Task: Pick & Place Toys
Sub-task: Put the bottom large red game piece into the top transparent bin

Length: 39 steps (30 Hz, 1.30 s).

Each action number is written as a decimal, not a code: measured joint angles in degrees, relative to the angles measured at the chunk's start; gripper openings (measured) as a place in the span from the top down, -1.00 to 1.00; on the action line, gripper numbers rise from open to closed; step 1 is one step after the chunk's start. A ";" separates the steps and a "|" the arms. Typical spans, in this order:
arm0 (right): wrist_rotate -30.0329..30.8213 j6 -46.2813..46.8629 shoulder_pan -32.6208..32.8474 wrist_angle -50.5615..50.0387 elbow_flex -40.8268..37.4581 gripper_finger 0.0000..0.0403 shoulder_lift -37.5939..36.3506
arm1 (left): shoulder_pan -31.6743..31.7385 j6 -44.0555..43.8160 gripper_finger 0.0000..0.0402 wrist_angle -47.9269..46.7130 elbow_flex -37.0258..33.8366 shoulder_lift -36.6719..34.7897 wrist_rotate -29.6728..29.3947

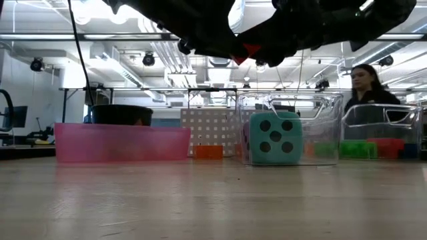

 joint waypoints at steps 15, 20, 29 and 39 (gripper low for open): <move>0.55 0.37 -0.04 -5.09 -0.32 -0.45 -4.61 | 0.10 0.21 0.19 0.49 0.04 0.00 0.07; 0.53 0.34 -0.04 -4.49 -0.31 -0.45 -3.43 | 0.11 0.21 0.19 0.96 0.04 0.00 0.06; 0.51 0.34 -0.04 -4.63 -0.29 -0.45 -3.42 | 0.13 0.19 0.19 0.93 0.04 0.00 0.04; -1.33 0.32 -0.04 -8.00 -0.29 -0.15 -3.51 | 0.13 0.15 0.19 -0.62 0.04 0.00 0.06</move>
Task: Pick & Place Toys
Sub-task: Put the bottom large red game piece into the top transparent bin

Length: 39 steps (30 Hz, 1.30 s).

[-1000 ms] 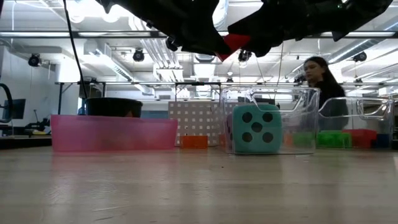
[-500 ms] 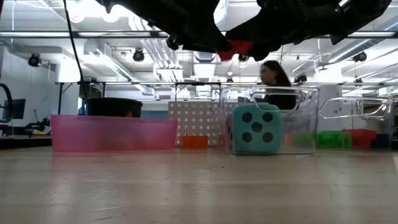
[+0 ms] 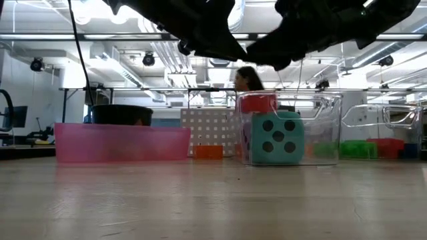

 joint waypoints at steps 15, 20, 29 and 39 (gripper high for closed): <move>-0.31 -0.20 0.00 -34.70 10.52 -0.10 0.17 | 0.26 0.95 0.19 -2.14 0.00 -0.37 -0.01; -3.14 6.20 0.00 -37.37 12.80 -0.10 0.17 | 0.52 0.93 0.18 -2.12 0.00 -0.37 -0.02; -3.80 20.90 0.17 -34.08 10.64 -0.10 1.97 | 0.52 0.91 0.18 -2.10 0.00 -0.37 -0.01; -3.57 20.96 0.37 -31.49 13.79 -0.10 10.58 | 0.52 0.91 0.18 -2.08 0.00 -0.37 -0.01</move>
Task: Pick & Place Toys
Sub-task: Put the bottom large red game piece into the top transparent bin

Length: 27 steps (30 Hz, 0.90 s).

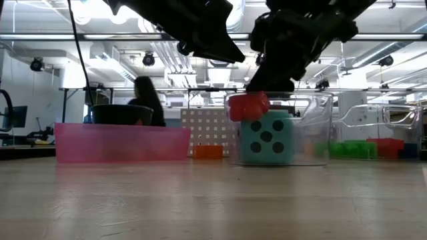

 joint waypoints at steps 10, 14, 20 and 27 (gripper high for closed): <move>-0.38 -1.86 0.00 -4.01 5.12 0.17 3.06 | 0.00 -0.02 0.18 -0.04 0.00 0.00 0.00; -0.56 -2.88 0.02 -7.72 6.80 0.40 3.06 | 0.00 0.00 0.18 -0.07 0.00 0.00 -0.01; -2.11 -2.93 0.37 -7.93 6.65 0.74 3.13 | 0.00 -0.02 0.18 -0.02 0.00 0.00 0.00; -1.61 -3.80 0.28 -7.97 6.45 0.94 3.28 | 0.00 0.00 0.18 0.03 0.00 0.00 -0.02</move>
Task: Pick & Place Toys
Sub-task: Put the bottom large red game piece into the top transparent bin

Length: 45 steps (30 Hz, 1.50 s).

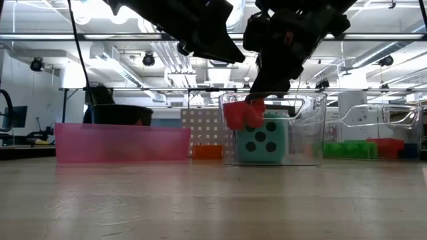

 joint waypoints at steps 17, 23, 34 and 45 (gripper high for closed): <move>1.21 -3.46 0.00 -6.64 0.09 0.94 -6.47 | 0.00 0.03 0.18 0.13 0.00 0.00 0.02; 5.15 -3.39 -0.02 -15.26 0.11 0.94 -14.34 | 0.00 0.03 0.18 0.15 0.00 0.00 0.01; 33.82 7.05 -1.06 -42.56 -0.63 0.94 -31.17 | 0.00 0.02 0.18 0.16 0.04 0.00 0.02; 36.86 12.43 -14.13 -50.49 -8.15 0.94 -35.21 | 0.00 -0.02 0.18 0.15 0.04 0.00 0.02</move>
